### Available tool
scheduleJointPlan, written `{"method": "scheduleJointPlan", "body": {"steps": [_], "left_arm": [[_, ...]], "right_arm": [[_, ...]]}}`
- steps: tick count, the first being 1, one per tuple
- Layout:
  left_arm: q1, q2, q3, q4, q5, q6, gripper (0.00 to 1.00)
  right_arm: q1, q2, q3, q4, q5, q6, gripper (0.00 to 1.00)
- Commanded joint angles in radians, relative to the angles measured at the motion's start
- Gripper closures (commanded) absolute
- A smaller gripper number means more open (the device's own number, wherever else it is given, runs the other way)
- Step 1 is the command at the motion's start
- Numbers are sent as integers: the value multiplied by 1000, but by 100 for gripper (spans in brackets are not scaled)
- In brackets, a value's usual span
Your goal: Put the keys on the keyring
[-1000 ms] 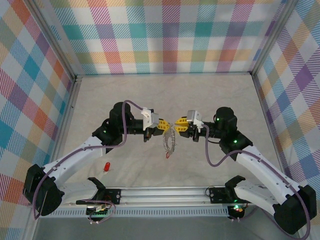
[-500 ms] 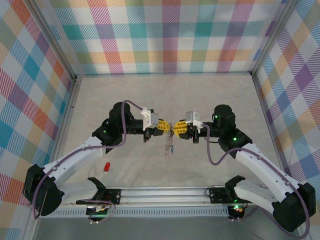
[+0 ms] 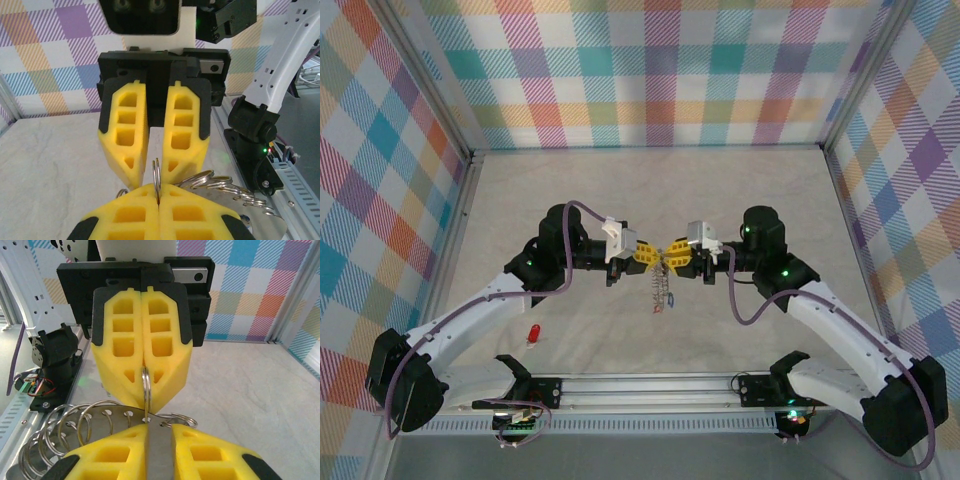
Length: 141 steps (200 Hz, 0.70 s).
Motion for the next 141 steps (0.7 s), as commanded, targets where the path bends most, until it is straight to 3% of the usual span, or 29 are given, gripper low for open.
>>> {"method": "scheduleJointPlan", "body": {"steps": [1,76,141], "left_arm": [[6,0,37,39,44,23,100],[6,10,45,18,-3,29,100],[3,3,54,-17,8,52,100]], "right_arm": [[-2,6,34,42,-54,15,81],[-3,-3,25,48,-75,0,79],[-2,-2,30,27,-74,-6,85]]}}
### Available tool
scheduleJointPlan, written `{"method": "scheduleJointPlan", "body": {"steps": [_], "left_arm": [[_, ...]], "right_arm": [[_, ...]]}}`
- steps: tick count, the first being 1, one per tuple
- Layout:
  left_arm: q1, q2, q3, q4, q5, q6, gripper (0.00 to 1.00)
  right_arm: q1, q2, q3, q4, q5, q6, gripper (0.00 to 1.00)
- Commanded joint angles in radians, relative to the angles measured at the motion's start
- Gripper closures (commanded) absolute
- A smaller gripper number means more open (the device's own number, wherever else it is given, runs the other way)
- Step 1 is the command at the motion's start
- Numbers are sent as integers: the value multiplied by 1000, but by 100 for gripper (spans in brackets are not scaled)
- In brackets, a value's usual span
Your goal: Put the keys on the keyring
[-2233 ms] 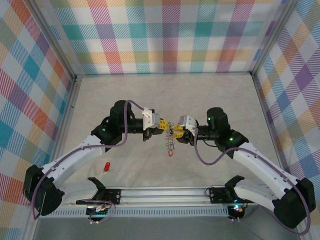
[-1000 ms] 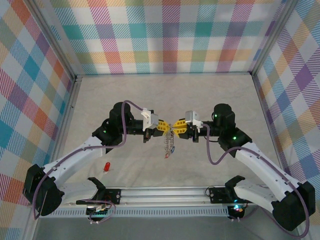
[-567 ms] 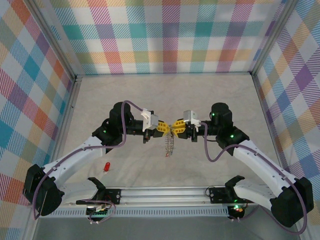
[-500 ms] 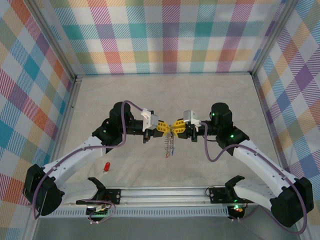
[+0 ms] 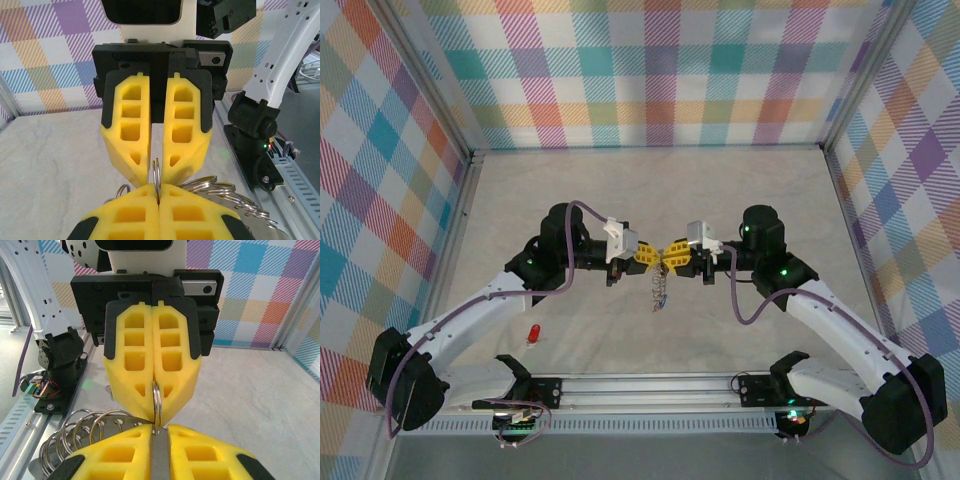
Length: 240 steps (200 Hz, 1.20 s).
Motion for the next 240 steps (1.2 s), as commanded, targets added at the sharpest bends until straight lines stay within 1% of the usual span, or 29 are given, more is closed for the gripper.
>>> {"method": "scheduleJointPlan", "body": {"steps": [1,53,82,92,115,131,140,146,180,200,240], "left_arm": [[3,-5,42,14,18,23,100],[-4,-3,36,53,22,1,100],[-5,2,32,46,14,1,100],[-5,3,32,44,11,2,100],[-5,6,36,24,-1,12,99],[-4,6,44,-1,-14,20,92],[-5,4,50,-26,-22,32,84],[-5,5,57,-46,-25,44,81],[-5,9,94,-160,-31,111,82],[-7,19,113,-211,-32,140,84],[-16,32,119,-251,-55,168,83]], "right_arm": [[-2,-6,30,6,-45,-4,85],[4,13,7,78,-31,38,85],[5,16,11,83,-37,40,94],[4,16,13,78,-38,39,100],[4,10,14,52,-32,21,100],[4,2,18,20,-10,6,100],[4,-3,23,-9,12,-7,100],[4,-5,30,-38,23,-20,100],[3,-7,60,-157,71,-78,100],[4,-7,63,-163,77,-78,100],[4,9,70,-161,73,-67,100]]}}
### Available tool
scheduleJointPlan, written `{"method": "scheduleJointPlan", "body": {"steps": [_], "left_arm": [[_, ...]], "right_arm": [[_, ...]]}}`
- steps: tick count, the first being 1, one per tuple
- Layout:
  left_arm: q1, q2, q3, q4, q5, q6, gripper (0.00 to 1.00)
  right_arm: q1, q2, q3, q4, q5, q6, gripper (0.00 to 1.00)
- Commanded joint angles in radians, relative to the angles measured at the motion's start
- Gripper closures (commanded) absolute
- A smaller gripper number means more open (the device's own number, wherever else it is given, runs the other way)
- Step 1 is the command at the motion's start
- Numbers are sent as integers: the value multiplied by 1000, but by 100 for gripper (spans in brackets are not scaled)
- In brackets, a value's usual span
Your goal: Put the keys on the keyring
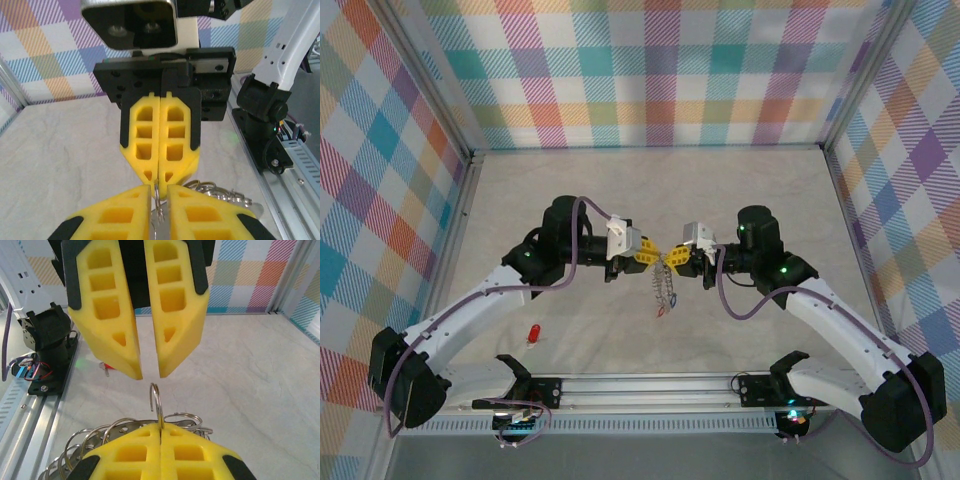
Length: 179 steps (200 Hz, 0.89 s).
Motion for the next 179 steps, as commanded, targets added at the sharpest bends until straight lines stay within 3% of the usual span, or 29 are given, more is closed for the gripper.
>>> {"method": "scheduleJointPlan", "body": {"steps": [1,59,104,179], "left_arm": [[-14,12,26,-59,-8,47,82],[-26,38,48,-124,-14,82,80],[-31,46,63,-127,-30,90,87],[-60,67,71,-138,-134,92,90]], "right_arm": [[3,-1,47,3,-18,-16,100],[3,14,50,2,-20,-13,100],[5,24,61,-16,-23,-19,100],[13,38,76,-34,-24,-29,100]]}}
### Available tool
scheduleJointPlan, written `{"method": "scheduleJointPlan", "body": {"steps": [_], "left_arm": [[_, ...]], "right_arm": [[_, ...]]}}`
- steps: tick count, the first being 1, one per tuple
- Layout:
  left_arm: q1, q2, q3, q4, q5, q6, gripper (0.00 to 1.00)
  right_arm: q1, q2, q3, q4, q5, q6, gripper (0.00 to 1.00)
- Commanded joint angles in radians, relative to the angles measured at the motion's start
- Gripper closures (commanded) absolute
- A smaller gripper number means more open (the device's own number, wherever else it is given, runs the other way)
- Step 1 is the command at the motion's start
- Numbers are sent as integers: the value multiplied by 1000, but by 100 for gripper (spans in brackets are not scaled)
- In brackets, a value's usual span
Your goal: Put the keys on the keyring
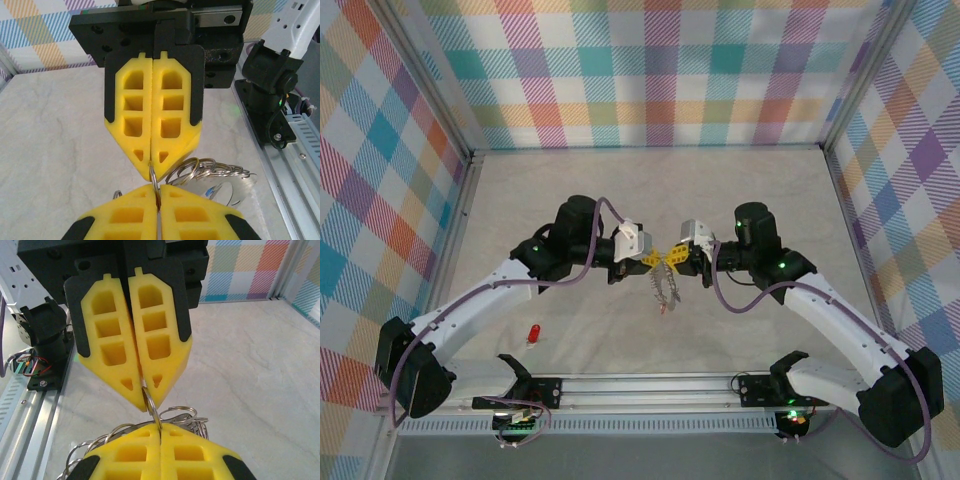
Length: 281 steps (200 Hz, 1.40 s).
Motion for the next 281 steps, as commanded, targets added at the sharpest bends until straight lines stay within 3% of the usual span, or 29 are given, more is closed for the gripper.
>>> {"method": "scheduleJointPlan", "body": {"steps": [1,42,54,62,110,120,143,202,281], "left_arm": [[-25,10,15,11,-38,13,90],[-28,6,14,25,-87,6,87],[-28,6,12,25,-83,8,91],[-27,5,12,25,-77,9,100],[-27,-30,-6,42,-33,15,100],[-24,-39,-8,47,-5,13,100],[-11,-63,-29,104,47,-26,100],[19,-91,-68,232,148,-107,100],[18,-69,-122,420,123,-256,100]], "right_arm": [[14,7,42,29,-43,-19,100],[17,8,39,33,-49,-21,100],[17,11,39,34,-51,-21,100],[18,11,39,35,-50,-21,100],[17,-6,10,52,-36,-28,100],[15,-15,-4,70,-44,-21,93],[14,-31,-34,116,-71,7,86],[13,-49,-48,151,-132,30,85],[14,-31,-66,258,-186,107,88]]}}
